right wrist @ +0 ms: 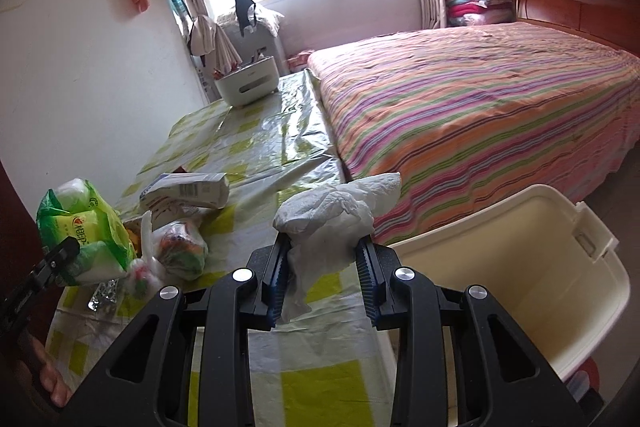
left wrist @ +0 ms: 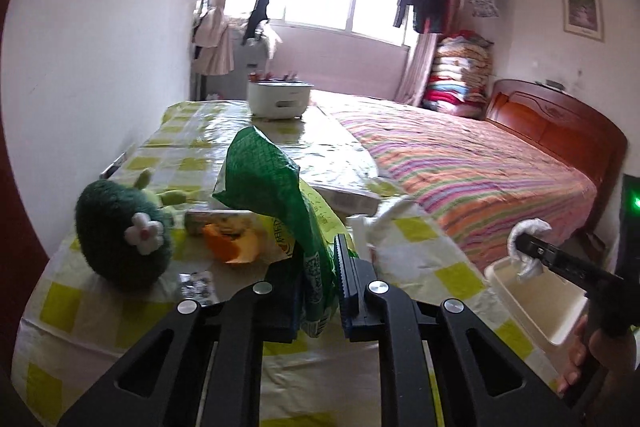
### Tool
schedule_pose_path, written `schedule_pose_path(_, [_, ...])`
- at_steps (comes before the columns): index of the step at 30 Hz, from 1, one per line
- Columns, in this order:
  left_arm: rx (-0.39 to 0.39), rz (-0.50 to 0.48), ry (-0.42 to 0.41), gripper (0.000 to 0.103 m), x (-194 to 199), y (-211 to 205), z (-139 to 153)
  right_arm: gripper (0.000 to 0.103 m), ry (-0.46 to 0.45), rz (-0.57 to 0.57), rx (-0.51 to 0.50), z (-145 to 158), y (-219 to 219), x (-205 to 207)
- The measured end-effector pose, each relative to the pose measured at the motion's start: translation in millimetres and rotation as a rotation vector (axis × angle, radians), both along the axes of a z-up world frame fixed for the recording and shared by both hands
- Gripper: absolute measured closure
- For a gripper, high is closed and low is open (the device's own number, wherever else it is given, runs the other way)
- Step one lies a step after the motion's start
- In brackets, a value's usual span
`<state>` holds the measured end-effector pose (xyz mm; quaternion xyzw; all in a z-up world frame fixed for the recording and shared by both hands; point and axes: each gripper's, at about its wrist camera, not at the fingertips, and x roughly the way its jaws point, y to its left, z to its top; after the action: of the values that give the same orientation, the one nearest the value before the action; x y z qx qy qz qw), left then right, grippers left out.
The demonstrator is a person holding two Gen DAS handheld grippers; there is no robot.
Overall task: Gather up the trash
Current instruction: 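Carry the tissue over the bin with the right gripper while the left carries the green bag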
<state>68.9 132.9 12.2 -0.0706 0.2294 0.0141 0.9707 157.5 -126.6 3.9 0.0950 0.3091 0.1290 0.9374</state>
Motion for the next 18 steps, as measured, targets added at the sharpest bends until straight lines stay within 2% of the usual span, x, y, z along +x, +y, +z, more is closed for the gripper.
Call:
schedule_pose_path(10, [0.023,-0.154,0.004,0.089,5.2,-61.0,8.6,0.073,0.001,-0.083,-0.054,-3.4,-24.9,-1.9])
schedule_pose_path(18, [0.034,-0.284,0.024,0.089,5.8,-112.0,-1.0,0.073,0.014,-0.161,-0.078,-9.4,-51.9,-6.4])
